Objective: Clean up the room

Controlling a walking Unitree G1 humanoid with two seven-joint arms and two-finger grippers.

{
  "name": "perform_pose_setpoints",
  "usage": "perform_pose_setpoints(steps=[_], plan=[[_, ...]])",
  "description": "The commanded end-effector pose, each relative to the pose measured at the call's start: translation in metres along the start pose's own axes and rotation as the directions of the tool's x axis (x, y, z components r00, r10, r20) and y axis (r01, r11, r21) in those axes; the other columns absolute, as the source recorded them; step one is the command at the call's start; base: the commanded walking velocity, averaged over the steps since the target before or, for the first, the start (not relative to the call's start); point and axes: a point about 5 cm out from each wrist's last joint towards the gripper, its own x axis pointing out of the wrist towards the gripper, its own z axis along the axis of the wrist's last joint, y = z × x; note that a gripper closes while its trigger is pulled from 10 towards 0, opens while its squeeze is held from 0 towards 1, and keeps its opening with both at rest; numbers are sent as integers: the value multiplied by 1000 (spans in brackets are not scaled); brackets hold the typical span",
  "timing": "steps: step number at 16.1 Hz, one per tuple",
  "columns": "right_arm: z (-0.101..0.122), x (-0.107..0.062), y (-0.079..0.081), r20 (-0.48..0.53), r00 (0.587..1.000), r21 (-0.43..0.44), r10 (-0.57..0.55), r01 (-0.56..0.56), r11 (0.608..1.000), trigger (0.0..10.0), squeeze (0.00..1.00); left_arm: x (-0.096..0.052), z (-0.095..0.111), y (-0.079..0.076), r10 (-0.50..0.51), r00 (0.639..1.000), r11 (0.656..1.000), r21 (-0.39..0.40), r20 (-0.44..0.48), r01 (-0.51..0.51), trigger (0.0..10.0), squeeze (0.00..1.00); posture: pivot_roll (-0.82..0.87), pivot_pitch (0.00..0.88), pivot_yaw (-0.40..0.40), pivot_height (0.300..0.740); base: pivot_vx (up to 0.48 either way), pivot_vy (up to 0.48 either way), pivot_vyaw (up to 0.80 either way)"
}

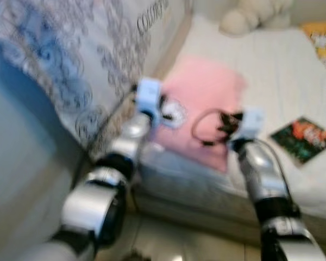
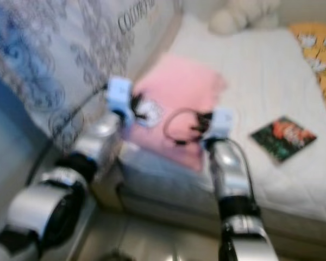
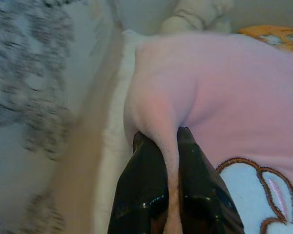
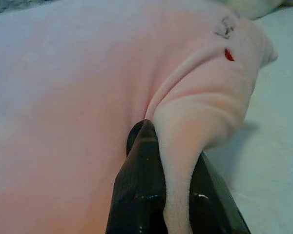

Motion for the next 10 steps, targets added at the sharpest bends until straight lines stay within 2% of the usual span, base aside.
perform_pose_setpoints(steps=[1, 8, 10], plan=[[7, -3, -13, 27, 999, -23, -42, 42, 999, 10000, 0, 3, 12, -4, 7, 999, 1000, 7, 40, -7, 10000, 0, -6, 0, 36, 740, 480, 0, 0], [1, -10, -16, 5, 999, -38, -53, 53, 998, 10000, 0, 2, 7, -8, 9, 1000, 1000, 2, 25, -9, 10000, 0, -9, 0, 38, 740, 480, 0, 0], [-2, -11, -18, -22, 999, -82, -35, 33, 996, 10000, 0, 1, -4, -19, 7, 1000, 1000, -24, -3, -7, 10000, 0, -7, 0, 7, 740, 480, 0, 0]])
